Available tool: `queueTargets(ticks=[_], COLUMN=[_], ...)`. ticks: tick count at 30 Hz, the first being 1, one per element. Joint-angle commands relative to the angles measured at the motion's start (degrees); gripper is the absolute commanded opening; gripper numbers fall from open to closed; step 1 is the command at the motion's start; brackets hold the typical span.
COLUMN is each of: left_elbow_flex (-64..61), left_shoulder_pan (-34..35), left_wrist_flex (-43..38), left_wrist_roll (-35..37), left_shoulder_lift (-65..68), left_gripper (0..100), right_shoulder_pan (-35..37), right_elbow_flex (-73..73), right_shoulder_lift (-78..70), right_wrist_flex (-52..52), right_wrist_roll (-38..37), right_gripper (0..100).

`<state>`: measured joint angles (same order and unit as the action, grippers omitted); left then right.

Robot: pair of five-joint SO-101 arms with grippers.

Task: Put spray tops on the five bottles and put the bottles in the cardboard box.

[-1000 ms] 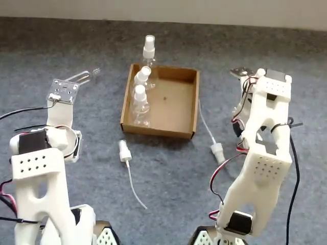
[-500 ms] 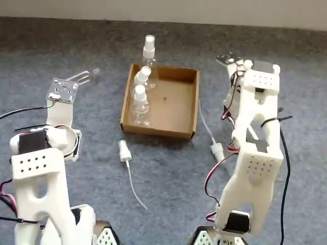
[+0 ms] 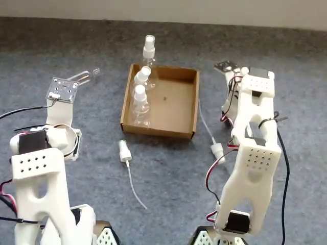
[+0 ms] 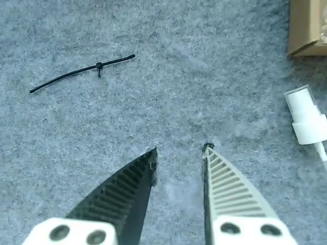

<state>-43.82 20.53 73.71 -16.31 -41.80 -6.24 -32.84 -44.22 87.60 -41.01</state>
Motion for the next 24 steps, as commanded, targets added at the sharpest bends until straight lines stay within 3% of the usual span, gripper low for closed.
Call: queueTargets(ticks=[1,7,11,22,24], left_elbow_flex=[0.3,0.2,0.2,0.2,0.2], left_shoulder_pan=[-0.8,-0.8,-0.8,-1.2,-1.5], left_wrist_flex=[-0.6,-0.5,-0.5,-0.2,-0.4], left_wrist_roll=[0.0,0.0,0.0,0.6,3.4], left_shoulder_lift=[-1.4,-1.4,-1.4,-1.2,-1.0], left_gripper=[15,15,15,15,15], right_shoulder_pan=[-0.7,-0.8,-1.0,-1.5,-1.5], right_elbow_flex=[-1.3,-6.4,-8.7,-8.9,-9.5], right_shoulder_lift=[1.2,0.9,0.8,1.4,1.4], right_wrist_flex=[4.5,8.0,9.2,9.7,10.1], right_wrist_roll=[0.6,0.7,0.7,3.9,3.9], right_gripper=[27.6,27.0,19.3,10.4,9.8])
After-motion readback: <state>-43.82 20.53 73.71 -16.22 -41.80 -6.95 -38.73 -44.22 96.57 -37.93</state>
